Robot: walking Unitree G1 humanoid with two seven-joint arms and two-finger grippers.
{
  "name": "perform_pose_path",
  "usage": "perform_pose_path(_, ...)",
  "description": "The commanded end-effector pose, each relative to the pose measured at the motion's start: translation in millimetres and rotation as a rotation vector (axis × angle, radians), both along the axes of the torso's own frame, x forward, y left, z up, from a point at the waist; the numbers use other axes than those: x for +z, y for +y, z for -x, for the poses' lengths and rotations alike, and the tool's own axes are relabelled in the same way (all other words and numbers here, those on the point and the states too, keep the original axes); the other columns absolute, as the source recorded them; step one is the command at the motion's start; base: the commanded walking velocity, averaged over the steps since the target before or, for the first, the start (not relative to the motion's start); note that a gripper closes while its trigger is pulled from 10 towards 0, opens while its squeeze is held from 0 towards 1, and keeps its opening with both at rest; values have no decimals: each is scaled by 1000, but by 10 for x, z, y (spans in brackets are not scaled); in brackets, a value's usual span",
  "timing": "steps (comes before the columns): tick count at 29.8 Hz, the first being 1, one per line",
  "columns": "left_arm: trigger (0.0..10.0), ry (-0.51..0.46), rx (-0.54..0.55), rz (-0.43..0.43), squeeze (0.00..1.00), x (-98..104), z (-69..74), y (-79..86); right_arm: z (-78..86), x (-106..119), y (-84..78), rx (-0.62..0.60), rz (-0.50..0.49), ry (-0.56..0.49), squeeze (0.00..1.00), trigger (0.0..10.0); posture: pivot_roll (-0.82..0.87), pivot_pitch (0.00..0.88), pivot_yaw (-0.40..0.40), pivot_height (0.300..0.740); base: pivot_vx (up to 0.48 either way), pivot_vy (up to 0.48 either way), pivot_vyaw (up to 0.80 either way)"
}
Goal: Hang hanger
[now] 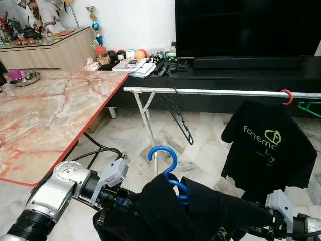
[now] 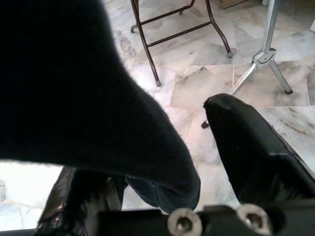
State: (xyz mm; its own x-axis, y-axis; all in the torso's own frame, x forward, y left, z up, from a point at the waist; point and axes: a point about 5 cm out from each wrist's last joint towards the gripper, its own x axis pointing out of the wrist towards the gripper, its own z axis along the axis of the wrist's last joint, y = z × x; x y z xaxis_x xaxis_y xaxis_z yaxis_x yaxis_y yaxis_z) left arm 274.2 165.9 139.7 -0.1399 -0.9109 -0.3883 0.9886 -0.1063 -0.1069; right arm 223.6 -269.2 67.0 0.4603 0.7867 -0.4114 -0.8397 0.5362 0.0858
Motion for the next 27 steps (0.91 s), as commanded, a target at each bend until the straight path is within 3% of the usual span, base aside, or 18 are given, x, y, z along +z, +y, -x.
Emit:
perform_pose_path(1, 0, -28, -10, 27, 0, 103, -23, -17, -25, 10, 30, 10, -11, -2, 0, 0, 6, 0, 91, 740, 0, 0, 0)
perform_pose_path(27, 0, -20, 24, 23, 0, 69, -32, 8, -97, 19, 29, -7, 13, -20, 0, 0, 12, 0, 82, 740, 0, 0, 0)
